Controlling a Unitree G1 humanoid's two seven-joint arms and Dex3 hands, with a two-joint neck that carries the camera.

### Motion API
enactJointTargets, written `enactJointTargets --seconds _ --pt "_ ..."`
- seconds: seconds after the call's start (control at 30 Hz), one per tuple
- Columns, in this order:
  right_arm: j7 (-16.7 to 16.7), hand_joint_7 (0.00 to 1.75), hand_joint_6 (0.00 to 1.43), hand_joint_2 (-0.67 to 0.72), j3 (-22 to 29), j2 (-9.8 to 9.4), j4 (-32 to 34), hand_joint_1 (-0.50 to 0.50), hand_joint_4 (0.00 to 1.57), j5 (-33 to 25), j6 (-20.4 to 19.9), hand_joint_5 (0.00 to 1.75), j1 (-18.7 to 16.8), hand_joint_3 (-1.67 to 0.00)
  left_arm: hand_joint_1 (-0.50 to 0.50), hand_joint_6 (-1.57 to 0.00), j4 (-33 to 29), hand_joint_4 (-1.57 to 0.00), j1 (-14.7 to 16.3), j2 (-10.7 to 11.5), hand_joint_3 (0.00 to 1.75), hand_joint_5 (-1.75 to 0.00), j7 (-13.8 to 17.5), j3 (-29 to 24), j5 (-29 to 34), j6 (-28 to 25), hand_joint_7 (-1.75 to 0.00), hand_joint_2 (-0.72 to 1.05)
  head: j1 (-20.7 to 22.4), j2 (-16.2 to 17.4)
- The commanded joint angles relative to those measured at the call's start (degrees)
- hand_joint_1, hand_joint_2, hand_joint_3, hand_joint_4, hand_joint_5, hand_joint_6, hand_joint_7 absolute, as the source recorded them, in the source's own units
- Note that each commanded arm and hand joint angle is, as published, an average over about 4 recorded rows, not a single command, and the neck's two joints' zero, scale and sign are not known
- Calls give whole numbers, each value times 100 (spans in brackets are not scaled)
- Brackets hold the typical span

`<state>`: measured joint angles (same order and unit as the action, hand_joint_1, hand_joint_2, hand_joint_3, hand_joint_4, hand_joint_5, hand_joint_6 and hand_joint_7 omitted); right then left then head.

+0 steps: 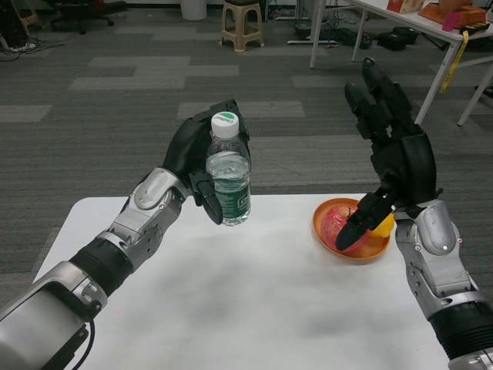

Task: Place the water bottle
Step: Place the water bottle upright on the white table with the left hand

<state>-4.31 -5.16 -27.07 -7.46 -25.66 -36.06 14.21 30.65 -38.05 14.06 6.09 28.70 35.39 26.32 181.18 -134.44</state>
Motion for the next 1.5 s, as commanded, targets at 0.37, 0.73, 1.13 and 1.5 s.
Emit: enactJointTargets --seconds 0.37,0.73,1.13,1.5 --pt "36 0 0 53 26 -2 61 -42 0 -36 -39 0 3 0 50 -76 4 -135 206 24 17 -175 -11 -22 25 66 -161 -72 1 14" --pt "36 0 0 53 22 -15 28 -42 0 -33 -39 0 12 0 50 -82 712 -135 377 15 11 -175 -33 59 29 198 -159 -72 33 33" --pt "36 0 0 53 2 -4 -36 -42 0 -36 -41 0 69 0 50 -106 2278 -138 246 -88 9 -175 -64 817 746 1323 -161 -72 47 -14" --pt "36 0 0 53 -2 26 -62 -42 0 -27 -41 0 91 0 50 -124 2942 -142 228 -119 9 -175 -116 1551 1752 1696 -161 -72 46 4"
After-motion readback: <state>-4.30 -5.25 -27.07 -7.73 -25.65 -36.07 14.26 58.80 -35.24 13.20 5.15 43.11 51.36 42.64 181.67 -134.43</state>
